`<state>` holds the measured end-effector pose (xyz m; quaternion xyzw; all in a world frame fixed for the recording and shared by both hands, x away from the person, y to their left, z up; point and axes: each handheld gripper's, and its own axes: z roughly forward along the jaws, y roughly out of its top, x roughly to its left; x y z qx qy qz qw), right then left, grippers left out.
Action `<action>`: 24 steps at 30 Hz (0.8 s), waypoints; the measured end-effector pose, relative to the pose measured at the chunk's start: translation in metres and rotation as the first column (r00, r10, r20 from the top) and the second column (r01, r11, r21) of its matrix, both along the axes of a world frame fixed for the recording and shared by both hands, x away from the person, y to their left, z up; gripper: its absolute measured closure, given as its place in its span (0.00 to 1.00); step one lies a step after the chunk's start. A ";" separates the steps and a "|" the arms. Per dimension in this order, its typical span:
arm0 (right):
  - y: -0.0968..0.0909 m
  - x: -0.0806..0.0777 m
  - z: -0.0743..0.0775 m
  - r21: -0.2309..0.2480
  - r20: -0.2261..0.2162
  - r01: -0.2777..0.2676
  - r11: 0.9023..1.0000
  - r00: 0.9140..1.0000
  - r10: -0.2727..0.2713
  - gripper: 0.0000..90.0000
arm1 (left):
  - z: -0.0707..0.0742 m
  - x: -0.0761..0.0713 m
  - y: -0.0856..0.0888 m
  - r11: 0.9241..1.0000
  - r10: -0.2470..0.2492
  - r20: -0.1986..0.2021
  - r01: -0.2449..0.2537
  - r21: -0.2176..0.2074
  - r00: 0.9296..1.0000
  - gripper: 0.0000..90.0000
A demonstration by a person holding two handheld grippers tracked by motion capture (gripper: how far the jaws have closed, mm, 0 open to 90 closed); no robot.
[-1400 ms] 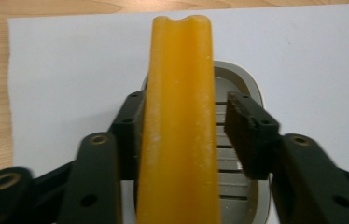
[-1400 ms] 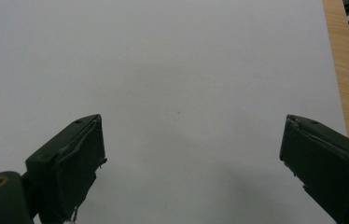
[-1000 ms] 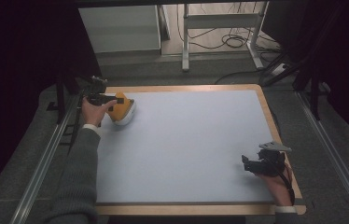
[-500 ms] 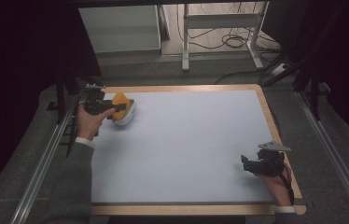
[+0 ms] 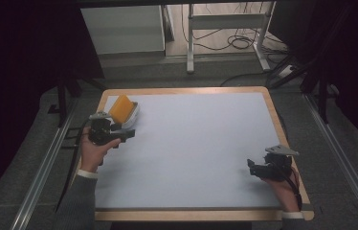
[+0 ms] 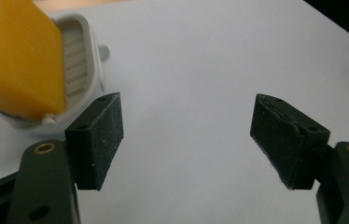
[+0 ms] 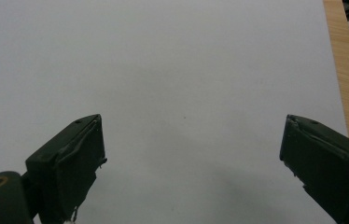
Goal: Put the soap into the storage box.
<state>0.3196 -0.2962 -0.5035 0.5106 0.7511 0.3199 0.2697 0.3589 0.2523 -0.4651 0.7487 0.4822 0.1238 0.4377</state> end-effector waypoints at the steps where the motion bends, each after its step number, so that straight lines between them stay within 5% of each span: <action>1: 0.000 0.000 0.000 -0.002 -0.001 0.001 1.000 1.000 -0.001 0.08 | -0.004 -0.004 -0.001 1.000 -0.002 -0.003 0.002 0.004 1.000 0.29; 13: 0.002 0.000 -0.001 -0.006 -0.003 -0.007 1.000 1.000 0.007 0.08 | -0.043 -0.029 -0.012 0.998 -0.056 -0.065 0.057 0.003 0.996 0.30; 24: 0.002 0.001 -0.001 -0.005 -0.002 -0.008 1.000 1.000 0.008 0.08 | -0.051 -0.032 -0.015 0.998 -0.066 -0.086 0.066 0.005 0.994 0.29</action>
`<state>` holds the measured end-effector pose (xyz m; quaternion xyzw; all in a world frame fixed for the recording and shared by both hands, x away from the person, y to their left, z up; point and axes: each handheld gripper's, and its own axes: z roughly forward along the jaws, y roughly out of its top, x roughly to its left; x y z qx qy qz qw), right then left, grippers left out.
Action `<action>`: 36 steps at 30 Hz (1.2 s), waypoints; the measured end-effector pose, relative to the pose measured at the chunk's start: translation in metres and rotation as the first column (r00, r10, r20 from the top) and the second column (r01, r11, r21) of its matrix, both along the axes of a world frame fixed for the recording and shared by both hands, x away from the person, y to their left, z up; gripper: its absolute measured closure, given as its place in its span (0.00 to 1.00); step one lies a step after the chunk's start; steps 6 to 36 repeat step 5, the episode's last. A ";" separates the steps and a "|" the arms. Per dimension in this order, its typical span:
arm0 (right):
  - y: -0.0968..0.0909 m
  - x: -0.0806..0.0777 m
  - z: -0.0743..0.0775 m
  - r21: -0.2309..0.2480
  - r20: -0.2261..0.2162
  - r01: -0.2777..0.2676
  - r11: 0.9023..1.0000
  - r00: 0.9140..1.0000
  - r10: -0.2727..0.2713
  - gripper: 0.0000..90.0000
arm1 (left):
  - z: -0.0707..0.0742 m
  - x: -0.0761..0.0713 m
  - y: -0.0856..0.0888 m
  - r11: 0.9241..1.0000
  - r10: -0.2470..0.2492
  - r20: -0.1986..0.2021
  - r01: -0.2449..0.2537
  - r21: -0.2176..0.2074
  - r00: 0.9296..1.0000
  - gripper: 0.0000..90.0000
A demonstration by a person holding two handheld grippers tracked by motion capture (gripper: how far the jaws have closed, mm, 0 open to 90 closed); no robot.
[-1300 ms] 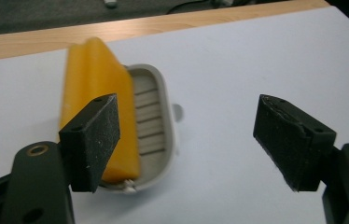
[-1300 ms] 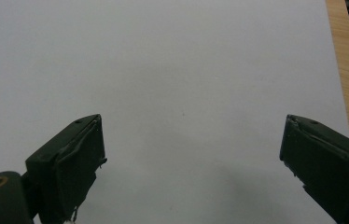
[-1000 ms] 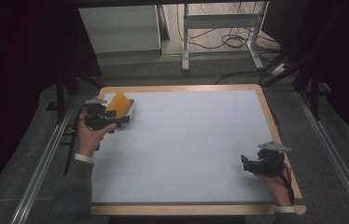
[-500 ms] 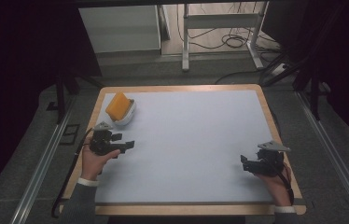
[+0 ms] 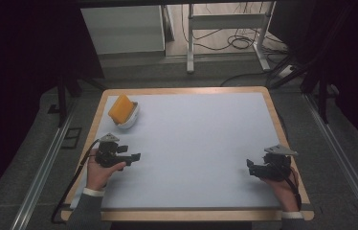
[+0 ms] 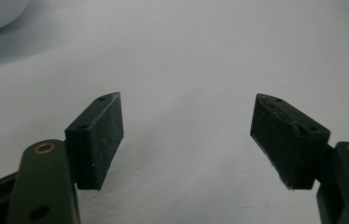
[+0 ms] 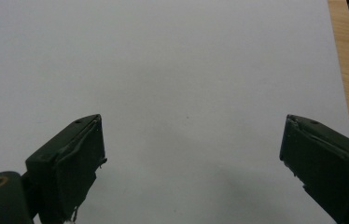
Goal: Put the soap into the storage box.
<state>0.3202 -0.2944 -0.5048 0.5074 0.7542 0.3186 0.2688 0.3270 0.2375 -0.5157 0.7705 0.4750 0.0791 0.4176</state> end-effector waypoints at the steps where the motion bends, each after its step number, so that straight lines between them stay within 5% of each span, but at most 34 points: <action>1: 0.000 0.000 0.000 0.000 0.000 -0.002 1.000 1.000 0.002 0.08 | 0.000 0.000 0.000 1.000 -0.002 0.000 0.002 0.000 1.000 0.29; 5: 0.001 0.000 0.000 -0.003 0.001 -0.005 1.000 1.000 0.005 0.08 | 0.000 0.001 -0.002 0.999 0.000 -0.001 0.000 -0.037 1.000 0.28; 36: 0.001 0.000 0.000 -0.003 0.001 -0.005 1.000 1.000 0.005 0.08 | 0.000 0.001 -0.002 0.999 0.000 -0.001 0.000 -0.037 1.000 0.28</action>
